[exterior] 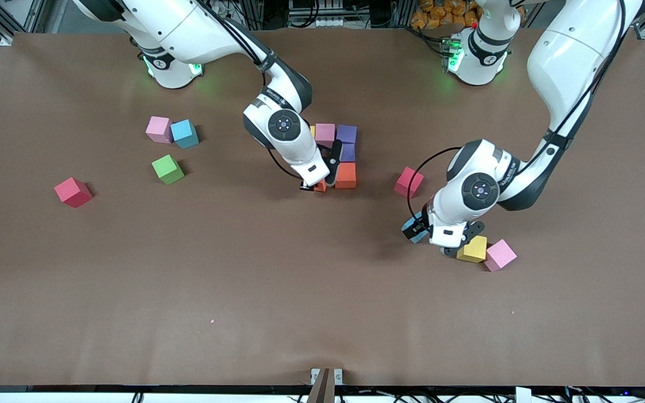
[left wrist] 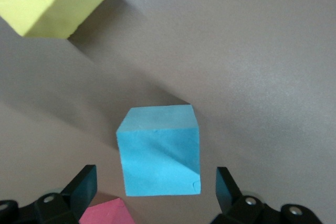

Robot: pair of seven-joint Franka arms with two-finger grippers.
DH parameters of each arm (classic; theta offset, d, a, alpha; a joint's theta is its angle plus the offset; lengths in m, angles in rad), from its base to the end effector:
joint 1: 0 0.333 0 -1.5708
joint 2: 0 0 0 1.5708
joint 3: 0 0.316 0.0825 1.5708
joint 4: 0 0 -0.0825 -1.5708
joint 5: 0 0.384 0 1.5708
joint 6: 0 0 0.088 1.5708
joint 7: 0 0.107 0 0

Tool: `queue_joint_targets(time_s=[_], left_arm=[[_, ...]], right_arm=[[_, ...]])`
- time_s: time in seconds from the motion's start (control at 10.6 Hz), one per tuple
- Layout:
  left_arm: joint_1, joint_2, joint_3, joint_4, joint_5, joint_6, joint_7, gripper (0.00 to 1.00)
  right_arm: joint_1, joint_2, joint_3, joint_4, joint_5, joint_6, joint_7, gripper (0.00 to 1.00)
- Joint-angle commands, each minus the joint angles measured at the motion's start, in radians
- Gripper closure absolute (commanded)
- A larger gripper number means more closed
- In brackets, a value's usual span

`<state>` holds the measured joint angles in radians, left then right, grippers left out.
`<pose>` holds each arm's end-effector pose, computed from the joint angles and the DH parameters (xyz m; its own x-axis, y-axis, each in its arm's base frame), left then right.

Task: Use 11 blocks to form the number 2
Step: 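Grasp the teal cube with the left gripper while the right gripper lowers orange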

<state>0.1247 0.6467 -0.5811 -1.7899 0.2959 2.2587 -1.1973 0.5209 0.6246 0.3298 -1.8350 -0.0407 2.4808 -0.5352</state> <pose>0.5970 -0.2518 0.2333 0.8025 0.5824 -0.1296 0.5875 -0.8092 0.0014 0.4407 0.4805 0.2091 0.2206 0.9669 0.1280 0.9718 -0.2066 -0.1139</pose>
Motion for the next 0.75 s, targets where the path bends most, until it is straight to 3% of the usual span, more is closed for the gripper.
queue_joint_targets(time_s=[0.0, 0.66], left_arm=[[-0.003, 0.024, 0.0, 0.029, 0.032, 0.002, -0.011, 0.0], [-0.004, 0.047, 0.001, 0.029, 0.063, 0.002, -0.011, 0.0]], right_arm=[[0.039, 0.029, -0.011, 0.062, -0.001, -0.016, 0.02, 0.68], [0.065, 0.029, -0.043, 0.063, -0.005, -0.017, 0.018, 0.68]])
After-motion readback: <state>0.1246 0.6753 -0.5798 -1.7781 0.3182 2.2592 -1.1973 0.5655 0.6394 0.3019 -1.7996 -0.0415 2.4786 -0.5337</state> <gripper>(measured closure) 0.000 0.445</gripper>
